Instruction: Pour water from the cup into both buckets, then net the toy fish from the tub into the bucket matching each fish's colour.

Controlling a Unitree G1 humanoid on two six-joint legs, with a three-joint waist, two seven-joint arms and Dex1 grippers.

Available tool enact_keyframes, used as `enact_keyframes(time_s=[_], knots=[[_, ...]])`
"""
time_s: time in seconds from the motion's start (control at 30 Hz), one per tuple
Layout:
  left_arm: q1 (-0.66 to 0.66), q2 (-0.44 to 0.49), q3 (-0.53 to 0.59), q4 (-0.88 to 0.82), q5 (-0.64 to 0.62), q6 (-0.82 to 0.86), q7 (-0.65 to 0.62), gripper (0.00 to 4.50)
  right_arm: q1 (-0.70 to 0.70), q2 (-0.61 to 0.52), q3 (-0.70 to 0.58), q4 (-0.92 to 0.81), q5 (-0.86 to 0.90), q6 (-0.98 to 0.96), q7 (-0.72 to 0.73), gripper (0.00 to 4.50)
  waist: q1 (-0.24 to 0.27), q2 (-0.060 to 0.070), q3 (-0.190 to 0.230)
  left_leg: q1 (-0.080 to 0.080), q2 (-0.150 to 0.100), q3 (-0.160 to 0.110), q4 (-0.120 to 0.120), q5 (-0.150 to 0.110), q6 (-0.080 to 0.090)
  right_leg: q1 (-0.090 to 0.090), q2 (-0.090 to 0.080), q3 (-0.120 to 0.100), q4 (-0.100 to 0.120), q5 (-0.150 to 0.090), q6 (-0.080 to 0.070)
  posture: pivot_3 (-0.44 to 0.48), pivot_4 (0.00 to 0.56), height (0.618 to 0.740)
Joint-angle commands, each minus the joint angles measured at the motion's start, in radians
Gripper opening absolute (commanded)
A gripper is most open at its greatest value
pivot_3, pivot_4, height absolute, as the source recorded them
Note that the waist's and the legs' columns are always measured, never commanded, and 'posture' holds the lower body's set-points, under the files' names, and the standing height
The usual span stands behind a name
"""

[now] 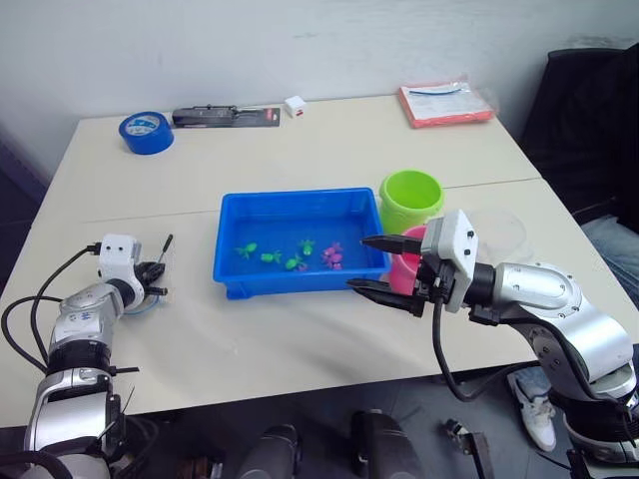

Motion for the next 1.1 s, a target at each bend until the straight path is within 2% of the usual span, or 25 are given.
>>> enact_keyframes(time_s=[0.03, 0.27, 0.4, 0.53, 0.6, 0.7, 0.83, 0.93, 1.1], knots=[[0.011, 0.010, -0.010, 0.027, 0.019, 0.001, 0.007, 0.13, -0.001, 0.002, -0.011, -0.039, 0.005, -0.024, -0.002, 4.50, 0.001, 0.000, 0.000, 0.000, 0.000, 0.000, 0.000, 0.000, 0.000, 0.000, 0.000, 0.000, 0.000, 0.000, 0.000, 0.000, 0.150, 0.740], [0.028, 0.013, -0.005, 0.013, 0.025, -0.022, 0.030, 0.13, -0.004, 0.011, -0.010, -0.032, 0.008, -0.029, -0.001, 4.50, 0.000, 0.000, 0.000, 0.000, 0.000, 0.000, 0.000, 0.000, 0.000, 0.000, 0.000, 0.000, 0.000, 0.000, 0.000, 0.000, 0.150, 0.740], [0.043, 0.064, 0.061, -0.036, 0.004, -0.089, 0.092, 0.13, -0.007, 0.020, -0.011, -0.029, 0.015, -0.026, -0.004, 4.50, -0.007, -0.001, 0.000, 0.000, 0.000, 0.000, 0.000, 0.000, 0.000, 0.000, 0.000, 0.001, 0.000, 0.000, 0.000, 0.000, 0.150, 0.740], [0.069, 0.122, 0.115, -0.203, -0.067, -0.100, 0.000, 0.13, -0.001, 0.023, -0.012, -0.022, 0.015, -0.032, 0.006, 4.50, -0.021, -0.003, 0.000, -0.001, 0.002, -0.001, -0.001, 0.000, -0.001, -0.001, 0.001, 0.001, 0.000, 0.000, 0.000, 0.000, 0.150, 0.740], [0.082, 0.146, 0.123, -0.351, -0.113, -0.056, -0.075, 0.13, 0.000, 0.025, -0.012, -0.014, 0.014, -0.035, 0.010, 4.50, -0.019, -0.003, 0.000, -0.002, 0.002, -0.002, -0.001, 0.000, -0.001, -0.001, 0.000, 0.001, -0.001, 0.000, 0.000, 0.000, 0.150, 0.740], [0.098, 0.160, 0.118, -0.513, -0.148, 0.002, -0.120, 0.13, -0.002, 0.029, -0.011, -0.003, 0.010, -0.040, 0.012, 4.50, -0.013, -0.003, 0.000, -0.002, 0.000, -0.004, 0.000, -0.001, -0.001, 0.001, -0.001, 0.002, -0.003, 0.000, 0.000, 0.000, 0.150, 0.740], [0.107, 0.154, 0.070, -0.757, -0.215, 0.092, -0.202, 0.13, -0.007, 0.028, -0.012, 0.012, 0.008, -0.028, 0.002, 4.50, -0.014, -0.003, 0.000, -0.002, 0.000, -0.004, 0.001, -0.001, 0.000, 0.001, -0.001, 0.002, -0.003, 0.000, 0.000, 0.000, 0.150, 0.740], [0.128, 0.145, -0.037, -0.918, -0.267, 0.163, -0.320, 0.13, -0.016, 0.014, -0.013, 0.023, 0.015, 0.005, -0.001, 4.50, -0.016, -0.003, 0.000, -0.002, 0.000, -0.004, 0.000, -0.001, 0.000, 0.001, -0.001, 0.002, -0.003, 0.000, 0.000, 0.000, 0.150, 0.740], [0.128, 0.150, -0.174, -0.998, -0.243, 0.193, -0.416, 0.13, -0.027, -0.003, -0.025, 0.034, 0.032, 0.062, -0.005, 4.50, -0.025, -0.003, 0.000, -0.002, 0.001, -0.003, -0.001, -0.001, 0.000, 0.000, 0.000, 0.003, -0.003, 0.000, 0.000, 0.000, 0.150, 0.740]])
